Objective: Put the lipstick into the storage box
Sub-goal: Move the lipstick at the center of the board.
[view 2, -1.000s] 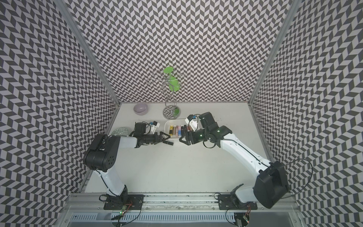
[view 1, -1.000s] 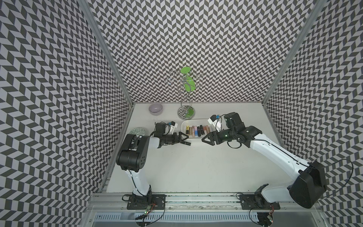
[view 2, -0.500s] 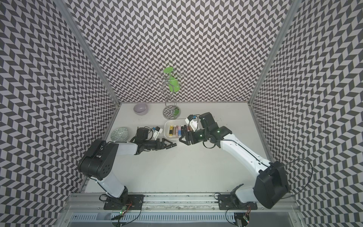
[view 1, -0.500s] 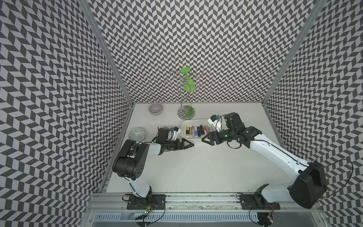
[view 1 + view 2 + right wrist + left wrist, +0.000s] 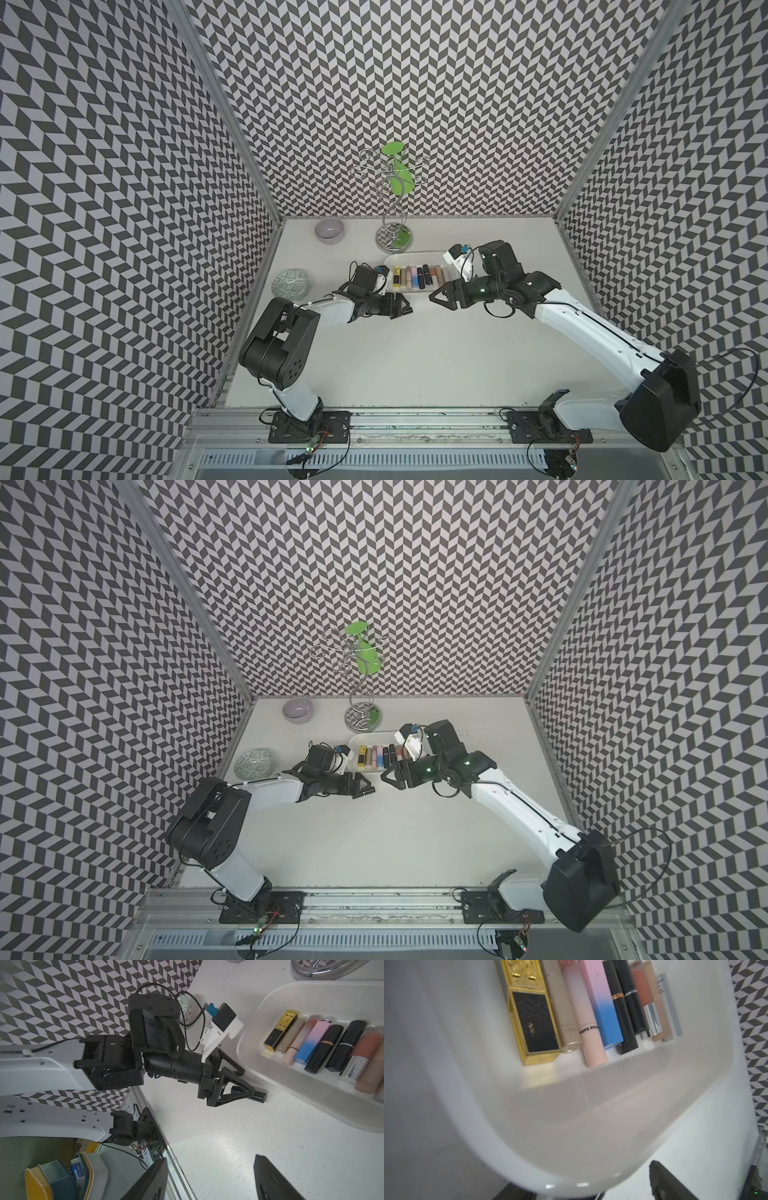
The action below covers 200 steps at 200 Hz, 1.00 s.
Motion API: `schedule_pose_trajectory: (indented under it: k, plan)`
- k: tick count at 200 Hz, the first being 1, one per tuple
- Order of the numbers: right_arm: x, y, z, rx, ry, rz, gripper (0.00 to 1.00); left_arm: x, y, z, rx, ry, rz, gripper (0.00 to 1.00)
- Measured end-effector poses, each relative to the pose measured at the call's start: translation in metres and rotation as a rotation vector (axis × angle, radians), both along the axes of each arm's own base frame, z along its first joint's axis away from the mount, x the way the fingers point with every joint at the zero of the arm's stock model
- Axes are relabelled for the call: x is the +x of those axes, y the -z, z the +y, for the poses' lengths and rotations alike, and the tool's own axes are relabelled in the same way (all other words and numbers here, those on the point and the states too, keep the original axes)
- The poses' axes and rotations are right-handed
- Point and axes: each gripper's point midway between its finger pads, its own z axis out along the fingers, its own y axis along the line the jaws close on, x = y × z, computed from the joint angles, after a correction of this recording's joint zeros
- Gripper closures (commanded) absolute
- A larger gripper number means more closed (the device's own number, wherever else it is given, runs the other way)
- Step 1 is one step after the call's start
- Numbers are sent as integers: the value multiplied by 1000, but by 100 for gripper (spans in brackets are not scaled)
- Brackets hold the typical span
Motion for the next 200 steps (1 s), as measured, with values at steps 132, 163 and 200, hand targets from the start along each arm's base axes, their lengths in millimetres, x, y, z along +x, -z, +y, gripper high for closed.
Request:
schedule_pose_trajectory:
  k: [132, 163, 200]
  plan:
    - [-18, 1, -15, 17, 40, -1, 30, -24, 16, -7, 388, 69, -77, 25]
    - [-20, 1, -17, 29, 49, -1, 30, -33, 15, -4, 417, 91, -67, 24]
    - [-26, 5, -21, 41, 64, 5, 29, -50, 8, -3, 393, 127, -12, 21]
